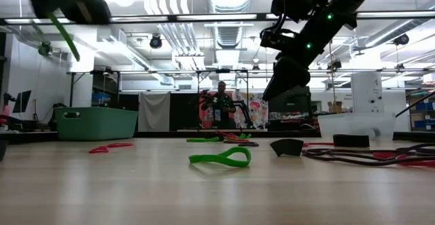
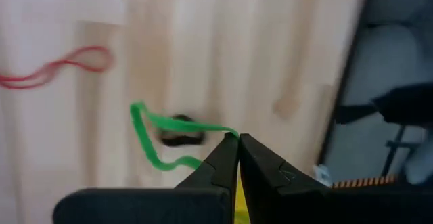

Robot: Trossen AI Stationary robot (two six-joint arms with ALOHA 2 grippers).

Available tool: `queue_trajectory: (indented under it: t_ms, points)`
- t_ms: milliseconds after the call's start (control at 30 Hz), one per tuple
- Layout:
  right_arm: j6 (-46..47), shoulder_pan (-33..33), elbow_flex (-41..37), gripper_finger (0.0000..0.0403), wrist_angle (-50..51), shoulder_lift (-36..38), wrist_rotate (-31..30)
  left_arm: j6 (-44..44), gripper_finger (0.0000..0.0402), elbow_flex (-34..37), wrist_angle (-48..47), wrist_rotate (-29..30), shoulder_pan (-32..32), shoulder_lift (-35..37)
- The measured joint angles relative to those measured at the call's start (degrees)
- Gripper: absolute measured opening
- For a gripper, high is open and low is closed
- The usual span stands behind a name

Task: Sort rubber bands into baskets
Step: Put the green rubber band into the yellow bin

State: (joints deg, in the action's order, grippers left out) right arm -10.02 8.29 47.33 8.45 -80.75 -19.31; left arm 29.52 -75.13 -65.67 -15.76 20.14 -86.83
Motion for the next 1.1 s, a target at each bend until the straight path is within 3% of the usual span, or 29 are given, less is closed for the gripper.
queue_trajectory:
  t_ms: [167,367,667,900,1100]
  points:
    - [0.3,0.0,0.0,0.0150,0.0,0.0,0.0,8.8,0.0000,-4.8,-2.4,0.0,6.9,0.0]
    - [0.6,0.0,0.0,0.0150,-0.3,0.0,0.0,22.2,0.0000,-5.5,-5.2,-0.5,13.2,0.0]
    - [1.2,0.0,0.0,0.0150,-0.3,0.0,0.3,41.3,0.0000,-1.2,-5.1,-11.7,21.8,0.1]
    - [1.1,0.0,0.0,0.0150,-0.4,0.0,0.4,46.6,0.0000,5.9,-2.1,-18.7,24.9,0.1]
    - [1.1,0.0,0.0,0.0150,-0.4,0.0,0.4,47.0,0.0000,13.9,5.6,-19.9,24.8,0.2]
